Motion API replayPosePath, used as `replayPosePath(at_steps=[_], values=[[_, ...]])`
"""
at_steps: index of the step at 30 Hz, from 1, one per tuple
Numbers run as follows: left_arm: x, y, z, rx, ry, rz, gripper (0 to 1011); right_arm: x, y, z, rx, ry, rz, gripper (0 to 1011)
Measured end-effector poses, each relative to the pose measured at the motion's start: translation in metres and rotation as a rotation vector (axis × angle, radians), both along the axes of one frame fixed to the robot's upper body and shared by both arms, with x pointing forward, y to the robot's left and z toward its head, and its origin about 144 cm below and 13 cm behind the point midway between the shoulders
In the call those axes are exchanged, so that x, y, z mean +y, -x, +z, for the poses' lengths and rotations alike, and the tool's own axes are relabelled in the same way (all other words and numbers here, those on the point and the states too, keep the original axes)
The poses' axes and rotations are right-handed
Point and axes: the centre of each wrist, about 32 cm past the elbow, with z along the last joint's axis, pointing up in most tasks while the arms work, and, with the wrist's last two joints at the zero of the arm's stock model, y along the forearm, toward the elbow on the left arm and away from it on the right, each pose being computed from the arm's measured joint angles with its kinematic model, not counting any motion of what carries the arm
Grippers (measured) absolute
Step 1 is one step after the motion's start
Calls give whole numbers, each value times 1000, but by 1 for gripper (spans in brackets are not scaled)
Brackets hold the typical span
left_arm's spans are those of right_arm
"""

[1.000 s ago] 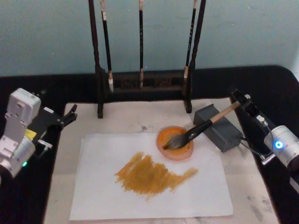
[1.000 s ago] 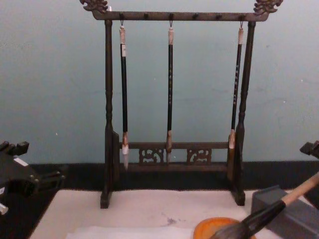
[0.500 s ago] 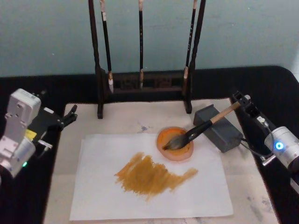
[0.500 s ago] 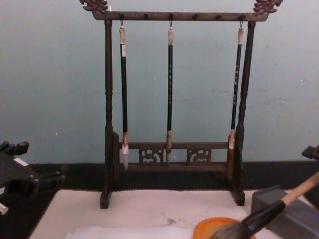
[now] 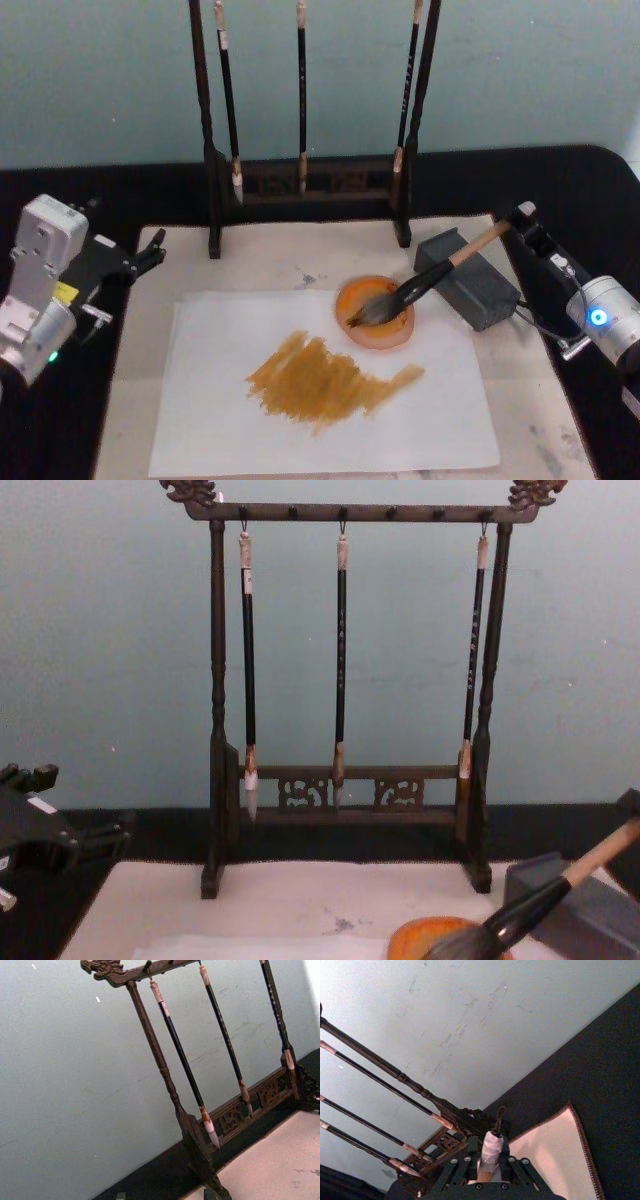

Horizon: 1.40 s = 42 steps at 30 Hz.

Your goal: Pick up the brush from the inkstone, write on the paper, then place the brush back to its original position.

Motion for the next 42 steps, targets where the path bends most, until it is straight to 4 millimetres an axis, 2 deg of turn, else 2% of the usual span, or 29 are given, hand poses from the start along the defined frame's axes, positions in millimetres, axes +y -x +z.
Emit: replayPosePath(at_steps=[3, 5, 25, 30, 42], values=[[0, 0, 0, 0, 0, 0, 1010, 0, 0, 0, 0, 0, 0, 190], [0, 0, 0, 0, 0, 0, 1009, 0, 0, 0, 0, -1, 0, 181], [0, 0, 0, 0, 0, 0, 1009, 4, -2, 5, -7, -15, 25, 180], [0, 0, 0, 0, 0, 0, 1010, 6, -5, 15, -29, -2, 47, 180], [0, 0, 0, 0, 0, 0, 1010, 17, -13, 56, -150, 129, 110, 179]])
